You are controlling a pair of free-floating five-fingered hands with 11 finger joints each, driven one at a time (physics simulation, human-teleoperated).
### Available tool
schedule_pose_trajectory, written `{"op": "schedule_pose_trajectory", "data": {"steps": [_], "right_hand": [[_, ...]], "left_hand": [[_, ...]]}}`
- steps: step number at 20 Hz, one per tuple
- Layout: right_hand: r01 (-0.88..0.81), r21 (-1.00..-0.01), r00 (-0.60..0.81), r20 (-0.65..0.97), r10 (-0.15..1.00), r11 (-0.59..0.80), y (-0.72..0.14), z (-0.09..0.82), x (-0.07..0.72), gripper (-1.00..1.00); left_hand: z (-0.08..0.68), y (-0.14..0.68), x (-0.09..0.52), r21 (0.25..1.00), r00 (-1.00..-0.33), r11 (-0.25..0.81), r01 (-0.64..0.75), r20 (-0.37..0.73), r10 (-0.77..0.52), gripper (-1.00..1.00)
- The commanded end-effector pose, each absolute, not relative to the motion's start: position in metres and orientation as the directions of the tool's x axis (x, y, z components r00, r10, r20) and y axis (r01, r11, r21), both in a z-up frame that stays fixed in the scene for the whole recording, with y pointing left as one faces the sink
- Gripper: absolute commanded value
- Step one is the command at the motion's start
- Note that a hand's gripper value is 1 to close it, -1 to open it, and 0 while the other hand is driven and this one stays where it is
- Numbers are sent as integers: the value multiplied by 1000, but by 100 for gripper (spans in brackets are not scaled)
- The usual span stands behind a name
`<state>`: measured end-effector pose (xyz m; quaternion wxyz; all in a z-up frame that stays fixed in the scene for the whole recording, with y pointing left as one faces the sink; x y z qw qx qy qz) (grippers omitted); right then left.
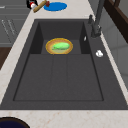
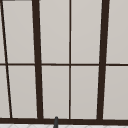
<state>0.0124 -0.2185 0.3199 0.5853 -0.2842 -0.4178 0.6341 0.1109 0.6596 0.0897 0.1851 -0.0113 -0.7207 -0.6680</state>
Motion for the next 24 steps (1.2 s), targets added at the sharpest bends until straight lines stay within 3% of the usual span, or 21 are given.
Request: {"op": "schedule_pose_trajectory", "data": {"steps": [1, 9, 19, 24], "right_hand": [[-505, -863, -153, 129, 980, 34, -219, 320, 12, 0], [-505, -863, -153, 129, 980, 34, -219, 320, 12, 0], [-505, -863, -153, 129, 980, 34, -219, 320, 12, 0], [-505, -863, -153, 129, 980, 34, -219, 320, 12, 0]], "left_hand": [[87, 660, 112, 955, -929, 120, 270, 292, -227, 100], [137, 654, 118, 937, -917, 98, 337, 350, -193, 100], [195, 640, 114, 940, -911, 102, 326, 341, -230, 100], [204, 617, 114, 947, -931, 91, 308, 320, -177, 100]]}}
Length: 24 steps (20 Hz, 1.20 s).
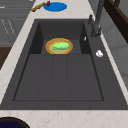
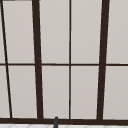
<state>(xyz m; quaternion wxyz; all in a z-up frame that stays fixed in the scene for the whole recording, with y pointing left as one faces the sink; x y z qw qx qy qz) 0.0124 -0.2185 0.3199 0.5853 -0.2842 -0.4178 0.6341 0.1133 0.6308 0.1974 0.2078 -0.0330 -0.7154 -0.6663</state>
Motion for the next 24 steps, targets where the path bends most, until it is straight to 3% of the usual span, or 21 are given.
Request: {"op": "schedule_pose_trajectory", "data": {"steps": [1, 24], "right_hand": [[-505, -863, -153, 129, 980, 34, -219, 320, 12, 0], [-505, -863, -153, 129, 980, 34, -219, 320, 12, 0]], "left_hand": [[206, 613, 115, 947, -931, 91, 309, 321, -174, 100], [272, 477, 116, 943, -923, 83, 322, 332, -194, 100]]}}
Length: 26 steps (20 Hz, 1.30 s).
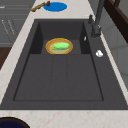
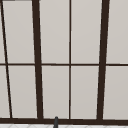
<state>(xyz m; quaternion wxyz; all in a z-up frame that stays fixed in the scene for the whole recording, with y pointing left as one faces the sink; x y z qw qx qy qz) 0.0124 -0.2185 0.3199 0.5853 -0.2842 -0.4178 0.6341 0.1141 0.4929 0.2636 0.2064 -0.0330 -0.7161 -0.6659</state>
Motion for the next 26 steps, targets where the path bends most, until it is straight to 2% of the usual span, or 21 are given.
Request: {"op": "schedule_pose_trajectory", "data": {"steps": [1, 14, 26], "right_hand": [[-505, -863, -153, 129, 980, 34, -219, 320, 12, 0], [-505, -863, -153, 129, 980, 34, -219, 320, 12, 0], [-505, -863, -153, 129, 980, 34, -219, 320, 12, 0]], "left_hand": [[274, 471, 117, 944, -923, 80, 321, 331, -197, 100], [285, 394, 133, 949, -927, 75, 307, 316, -204, 100], [275, 310, 173, 945, -913, 69, 321, 328, -244, 100]]}}
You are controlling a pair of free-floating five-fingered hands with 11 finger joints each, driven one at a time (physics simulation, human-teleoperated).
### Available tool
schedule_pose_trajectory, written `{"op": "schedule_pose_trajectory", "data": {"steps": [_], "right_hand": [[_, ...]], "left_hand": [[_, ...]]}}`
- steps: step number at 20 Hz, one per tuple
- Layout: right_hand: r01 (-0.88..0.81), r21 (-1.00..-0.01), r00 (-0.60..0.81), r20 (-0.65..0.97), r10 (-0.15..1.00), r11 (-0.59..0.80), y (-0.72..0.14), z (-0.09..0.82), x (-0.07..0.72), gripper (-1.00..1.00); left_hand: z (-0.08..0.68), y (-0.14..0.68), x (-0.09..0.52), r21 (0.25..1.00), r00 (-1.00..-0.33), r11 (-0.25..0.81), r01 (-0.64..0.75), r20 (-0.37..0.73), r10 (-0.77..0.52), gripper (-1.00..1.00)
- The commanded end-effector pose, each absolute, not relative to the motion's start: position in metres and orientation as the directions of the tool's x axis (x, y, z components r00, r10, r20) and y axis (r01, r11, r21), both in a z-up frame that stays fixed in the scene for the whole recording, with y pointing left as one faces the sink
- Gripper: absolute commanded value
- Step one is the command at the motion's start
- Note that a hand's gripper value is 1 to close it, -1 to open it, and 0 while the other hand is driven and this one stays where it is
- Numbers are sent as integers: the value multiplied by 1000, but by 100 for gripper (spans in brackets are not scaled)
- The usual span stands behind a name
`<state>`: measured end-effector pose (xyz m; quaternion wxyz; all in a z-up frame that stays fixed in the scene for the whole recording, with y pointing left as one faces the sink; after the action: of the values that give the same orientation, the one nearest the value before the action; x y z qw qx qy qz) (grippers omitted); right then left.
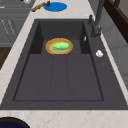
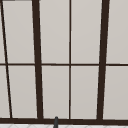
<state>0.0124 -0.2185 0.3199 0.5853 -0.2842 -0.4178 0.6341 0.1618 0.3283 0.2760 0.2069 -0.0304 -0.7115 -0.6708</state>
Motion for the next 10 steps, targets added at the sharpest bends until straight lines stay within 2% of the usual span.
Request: {"op": "schedule_pose_trajectory", "data": {"steps": [1, 10], "right_hand": [[-505, -863, -153, 129, 980, 34, -219, 320, 12, 0], [-505, -863, -153, 129, 980, 34, -219, 320, 12, 0]], "left_hand": [[274, 307, 177, 936, -903, 59, 347, 350, -249, 100], [249, 290, 201, 887, -853, 13, 462, 448, -269, 100]]}}
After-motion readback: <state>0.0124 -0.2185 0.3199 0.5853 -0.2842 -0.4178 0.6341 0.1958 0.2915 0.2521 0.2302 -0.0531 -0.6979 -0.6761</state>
